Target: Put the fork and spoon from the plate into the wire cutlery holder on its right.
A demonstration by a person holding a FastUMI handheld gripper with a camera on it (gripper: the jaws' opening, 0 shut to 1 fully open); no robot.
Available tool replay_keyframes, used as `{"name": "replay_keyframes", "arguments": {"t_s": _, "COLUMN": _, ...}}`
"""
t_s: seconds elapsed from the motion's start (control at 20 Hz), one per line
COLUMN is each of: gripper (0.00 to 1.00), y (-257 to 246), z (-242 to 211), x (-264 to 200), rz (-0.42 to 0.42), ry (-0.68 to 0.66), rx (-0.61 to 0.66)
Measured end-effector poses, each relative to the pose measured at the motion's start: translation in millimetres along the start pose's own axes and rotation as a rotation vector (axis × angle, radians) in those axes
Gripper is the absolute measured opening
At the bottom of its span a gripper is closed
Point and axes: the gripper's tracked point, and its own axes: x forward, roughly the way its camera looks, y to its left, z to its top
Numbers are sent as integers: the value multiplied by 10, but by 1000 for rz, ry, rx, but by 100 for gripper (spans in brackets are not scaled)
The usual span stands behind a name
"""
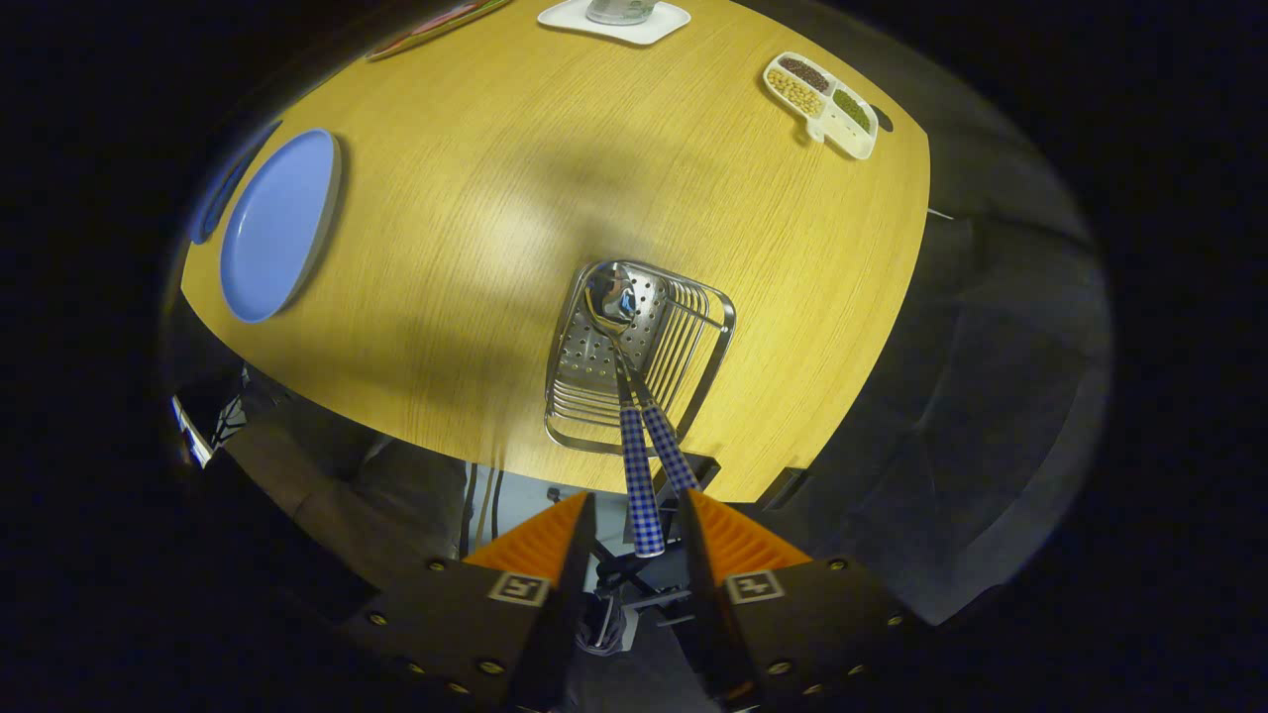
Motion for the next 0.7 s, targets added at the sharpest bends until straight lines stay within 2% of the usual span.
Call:
{"name": "replay_keyframes", "arguments": {"t_s": 0.1, "gripper": 99, "y": -38, "z": 23, "x": -90, "rz": -20, "ry": -50, "rx": 23}}
{"name": "replay_keyframes", "arguments": {"t_s": 0.15, "gripper": 96, "y": -20, "z": 2, "x": -75, "rz": -22, "ry": -79, "rx": 33}}
{"name": "replay_keyframes", "arguments": {"t_s": 0.35, "gripper": 96, "y": 115, "z": 13, "x": -356, "rz": -16, "ry": -205, "rx": 115}}
{"name": "replay_keyframes", "arguments": {"t_s": 0.5, "gripper": 96, "y": 267, "z": 232, "x": -565, "rz": -25, "ry": -404, "rx": 198}}
{"name": "replay_keyframes", "arguments": {"t_s": 0.7, "gripper": 97, "y": 608, "z": 513, "x": -877, "rz": 25, "ry": -663, "rx": 299}}
